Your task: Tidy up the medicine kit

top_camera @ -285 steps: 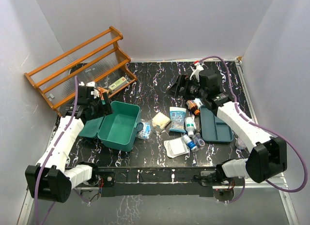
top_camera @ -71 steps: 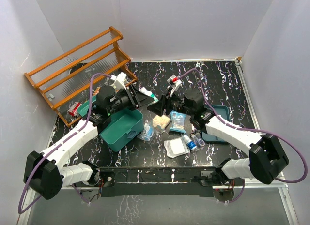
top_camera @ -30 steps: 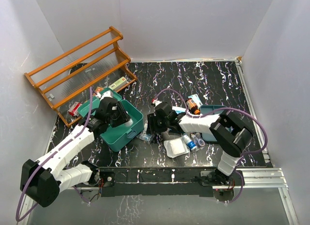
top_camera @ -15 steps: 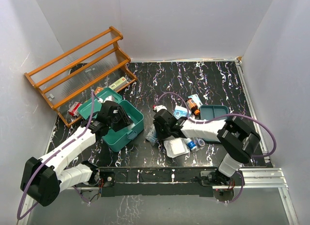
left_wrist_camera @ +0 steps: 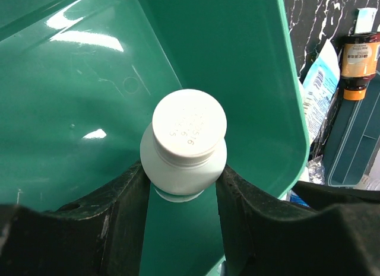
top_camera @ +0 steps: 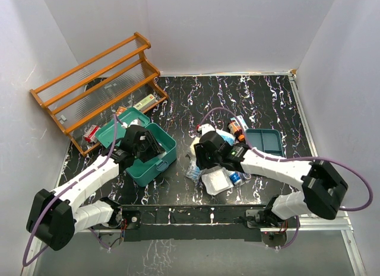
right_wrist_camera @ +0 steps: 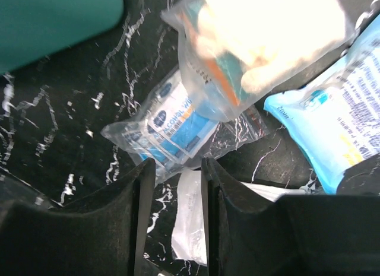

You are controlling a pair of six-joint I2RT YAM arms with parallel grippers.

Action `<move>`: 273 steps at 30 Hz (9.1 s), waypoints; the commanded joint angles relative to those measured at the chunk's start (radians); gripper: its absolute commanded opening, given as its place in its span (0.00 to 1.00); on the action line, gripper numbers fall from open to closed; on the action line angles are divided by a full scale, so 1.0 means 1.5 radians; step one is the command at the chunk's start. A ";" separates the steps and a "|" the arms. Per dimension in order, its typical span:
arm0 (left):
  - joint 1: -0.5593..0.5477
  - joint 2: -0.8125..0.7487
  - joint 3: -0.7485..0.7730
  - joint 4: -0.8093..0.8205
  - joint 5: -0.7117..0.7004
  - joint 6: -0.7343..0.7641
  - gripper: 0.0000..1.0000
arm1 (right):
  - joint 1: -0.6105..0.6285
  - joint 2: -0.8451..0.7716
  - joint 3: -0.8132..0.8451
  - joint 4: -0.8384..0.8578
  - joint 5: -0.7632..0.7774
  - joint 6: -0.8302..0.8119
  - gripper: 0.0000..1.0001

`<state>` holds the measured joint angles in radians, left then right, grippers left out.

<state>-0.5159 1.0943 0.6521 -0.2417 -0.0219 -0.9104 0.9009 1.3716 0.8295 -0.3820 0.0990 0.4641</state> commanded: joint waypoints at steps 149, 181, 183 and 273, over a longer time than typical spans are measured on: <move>0.005 0.136 0.397 0.067 0.044 0.413 0.99 | -0.401 0.379 0.387 -0.086 -0.005 -0.317 0.51; -0.036 0.173 0.320 0.407 0.135 0.561 0.99 | -0.399 0.124 0.242 0.261 -0.279 0.844 0.36; -0.046 0.177 0.298 0.445 0.146 0.613 0.99 | -0.393 0.133 0.242 0.257 -0.310 0.883 0.36; 0.013 0.167 0.520 0.002 0.445 0.064 0.44 | -0.219 -0.063 0.237 0.209 -0.429 -0.478 0.61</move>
<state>-0.5011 1.4452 1.4384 -0.2684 0.6170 -0.7811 0.5621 1.2793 1.1446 -0.0937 -0.5743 -0.2249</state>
